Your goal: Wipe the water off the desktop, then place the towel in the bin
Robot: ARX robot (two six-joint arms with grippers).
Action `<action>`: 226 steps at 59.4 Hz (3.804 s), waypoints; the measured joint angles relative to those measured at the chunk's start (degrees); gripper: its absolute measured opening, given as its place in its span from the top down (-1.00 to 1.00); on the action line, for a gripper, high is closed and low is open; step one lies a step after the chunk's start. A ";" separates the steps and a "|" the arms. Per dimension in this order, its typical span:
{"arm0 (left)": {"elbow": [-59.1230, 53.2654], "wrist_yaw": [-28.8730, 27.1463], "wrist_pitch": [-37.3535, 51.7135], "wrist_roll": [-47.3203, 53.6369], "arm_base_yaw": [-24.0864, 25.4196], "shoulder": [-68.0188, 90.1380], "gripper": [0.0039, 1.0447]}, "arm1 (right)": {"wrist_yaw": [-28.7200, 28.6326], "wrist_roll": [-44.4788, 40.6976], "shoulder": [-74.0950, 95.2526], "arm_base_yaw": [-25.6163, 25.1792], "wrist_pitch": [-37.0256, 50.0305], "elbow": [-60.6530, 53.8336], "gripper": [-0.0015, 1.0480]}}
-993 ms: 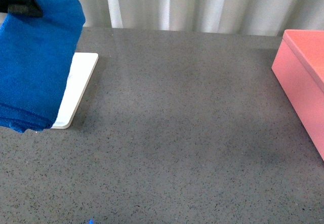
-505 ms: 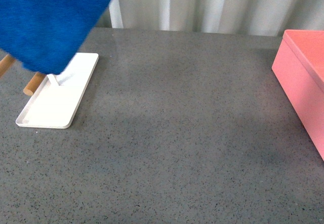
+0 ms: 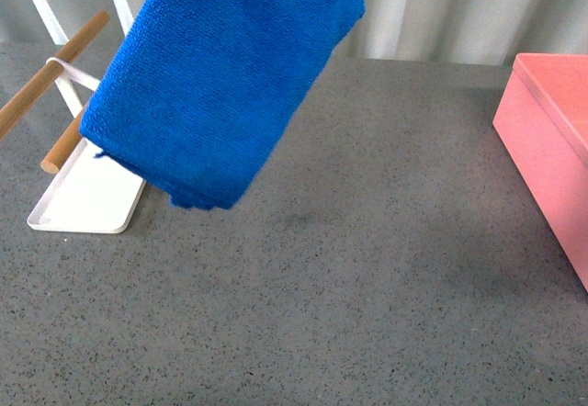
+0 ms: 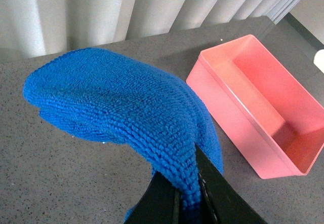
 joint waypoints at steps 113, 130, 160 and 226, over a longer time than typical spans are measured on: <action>0.00 -0.24 0.02 -0.02 -0.04 0.02 0.94 | -40.24 19.12 112.72 21.59 30.12 63.45 0.02; 0.00 -0.17 0.04 -0.07 -0.07 0.02 0.20 | -39.28 19.43 112.21 20.35 28.92 63.34 0.79; 0.00 -0.04 0.04 -0.04 -0.07 0.02 -0.87 | -36.35 18.10 107.69 19.08 26.01 60.83 0.90; -51.74 -32.61 44.68 5.70 9.46 -29.86 0.93 | -33.24 16.41 100.35 12.37 21.42 55.78 0.90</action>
